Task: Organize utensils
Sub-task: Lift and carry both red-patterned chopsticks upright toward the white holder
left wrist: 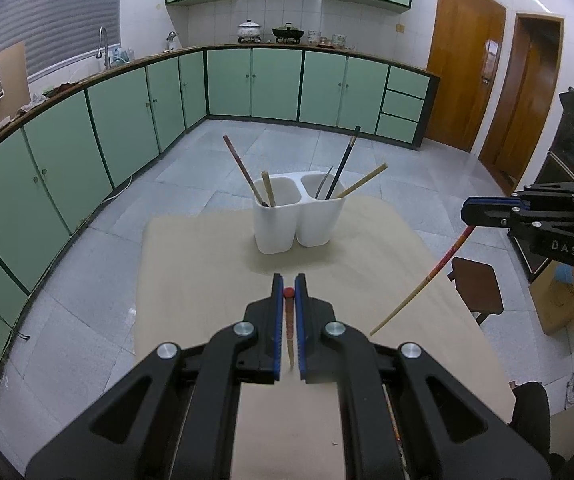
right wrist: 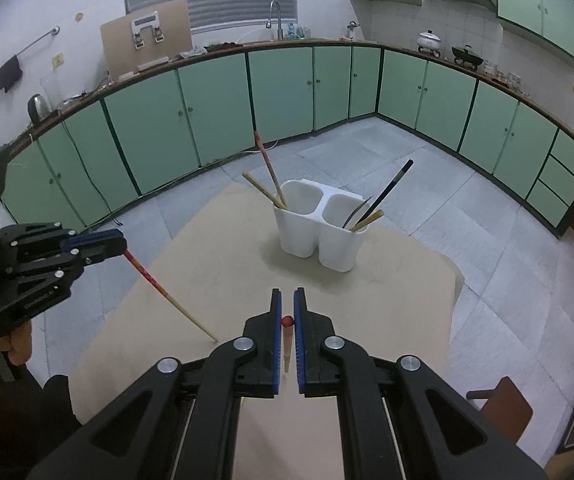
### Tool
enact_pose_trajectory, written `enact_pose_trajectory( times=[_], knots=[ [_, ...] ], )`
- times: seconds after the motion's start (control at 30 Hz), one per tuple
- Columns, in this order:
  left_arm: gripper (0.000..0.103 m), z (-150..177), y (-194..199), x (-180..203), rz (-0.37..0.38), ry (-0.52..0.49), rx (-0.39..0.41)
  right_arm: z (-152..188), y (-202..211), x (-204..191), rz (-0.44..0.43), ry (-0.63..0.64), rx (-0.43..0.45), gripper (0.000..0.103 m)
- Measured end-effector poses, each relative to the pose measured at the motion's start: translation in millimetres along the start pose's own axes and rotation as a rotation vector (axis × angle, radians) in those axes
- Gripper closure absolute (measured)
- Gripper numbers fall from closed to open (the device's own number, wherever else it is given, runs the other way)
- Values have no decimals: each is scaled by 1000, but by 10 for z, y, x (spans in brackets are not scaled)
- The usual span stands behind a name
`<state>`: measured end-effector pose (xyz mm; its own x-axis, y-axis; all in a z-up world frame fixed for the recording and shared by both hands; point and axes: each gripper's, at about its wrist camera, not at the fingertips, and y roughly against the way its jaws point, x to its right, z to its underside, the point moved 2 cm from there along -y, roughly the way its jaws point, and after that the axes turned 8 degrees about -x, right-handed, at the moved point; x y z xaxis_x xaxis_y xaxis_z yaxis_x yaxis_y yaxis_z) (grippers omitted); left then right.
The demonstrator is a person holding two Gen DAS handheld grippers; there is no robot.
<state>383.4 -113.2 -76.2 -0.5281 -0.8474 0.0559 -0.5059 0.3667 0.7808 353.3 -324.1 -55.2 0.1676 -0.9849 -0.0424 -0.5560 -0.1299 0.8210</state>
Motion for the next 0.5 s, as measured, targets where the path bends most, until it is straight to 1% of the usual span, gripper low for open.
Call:
enact_pose_trajectory(
  times=[0.27, 0.5],
  knots=[
    [98, -162, 205, 27, 4, -4, 27, -91, 162, 14, 17, 11, 13, 97],
    [98, -400, 407, 104, 2, -25, 56, -277, 374, 36, 32, 20, 31, 97]
  ],
)
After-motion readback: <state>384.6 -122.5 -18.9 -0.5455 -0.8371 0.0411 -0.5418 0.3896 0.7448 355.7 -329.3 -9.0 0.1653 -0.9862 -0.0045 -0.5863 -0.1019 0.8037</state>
